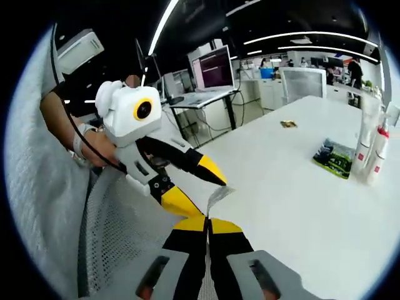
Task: Arrange the skincare products in the storage area until every visible bottle or jar stands upright without overlapping.
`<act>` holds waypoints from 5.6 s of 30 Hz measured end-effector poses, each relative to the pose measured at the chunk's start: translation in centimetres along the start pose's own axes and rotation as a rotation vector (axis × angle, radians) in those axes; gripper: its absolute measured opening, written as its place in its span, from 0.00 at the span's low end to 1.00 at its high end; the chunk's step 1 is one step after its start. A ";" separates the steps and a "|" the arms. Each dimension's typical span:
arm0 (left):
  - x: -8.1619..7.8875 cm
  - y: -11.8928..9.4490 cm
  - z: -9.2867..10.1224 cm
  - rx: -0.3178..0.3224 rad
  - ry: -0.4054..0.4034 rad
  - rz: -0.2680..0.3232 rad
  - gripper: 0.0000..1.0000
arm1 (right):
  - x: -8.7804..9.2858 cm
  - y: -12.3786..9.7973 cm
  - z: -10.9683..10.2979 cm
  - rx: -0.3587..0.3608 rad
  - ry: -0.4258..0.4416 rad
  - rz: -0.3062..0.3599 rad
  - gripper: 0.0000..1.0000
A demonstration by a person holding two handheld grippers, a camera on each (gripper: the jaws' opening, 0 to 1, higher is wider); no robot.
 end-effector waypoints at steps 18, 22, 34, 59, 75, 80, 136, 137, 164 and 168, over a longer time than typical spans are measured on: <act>-3.4 -2.4 1.4 0.306 -0.576 0.203 0.14 | -3.6 -2.4 -0.7 -0.286 0.393 0.275 0.00; -3.6 -2.6 1.1 0.318 -0.615 0.220 0.11 | -3.1 -1.9 -1.4 -0.302 0.404 0.235 0.00; -4.5 -3.1 1.9 0.395 -0.677 0.254 0.00 | -2.8 -1.5 -0.9 -0.280 0.429 0.226 0.01; -4.1 -2.8 4.3 0.493 -0.663 0.170 0.00 | -3.8 -1.9 -1.2 -0.312 0.419 0.279 0.01; -5.2 -3.5 2.6 0.478 -0.735 0.262 0.00 | -3.8 -1.9 -1.8 -0.367 0.462 0.279 0.00; -5.8 -3.9 1.2 0.459 -0.799 0.326 0.00 | -2.6 -1.0 -2.4 -0.380 0.466 0.194 0.04; -4.3 -2.1 2.9 0.472 -0.779 0.182 0.01 | -5.0 -3.4 0.4 -0.352 0.618 0.393 0.00; -4.6 -2.1 2.8 0.479 -0.790 0.190 0.00 | -5.0 -3.4 0.6 -0.345 0.619 0.395 0.00; -9.4 -1.4 -5.3 0.436 -0.815 0.176 0.00 | -2.2 -4.4 3.4 0.107 0.102 0.161 0.48; -11.0 -1.7 -6.7 0.428 -0.821 0.187 0.00 | -1.0 -3.5 4.1 0.194 -0.007 0.083 0.53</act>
Point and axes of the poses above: the point that each gripper's makers call its tool centre point, and the gripper's own axes: y roughly forward along the fingers, z roughly to its right, x roughly out of its underside, the point moved 1 cm from there along -y, roughly backward along the fingers, and after that the axes turned 1 degree about -x, right-handed, at the moved point
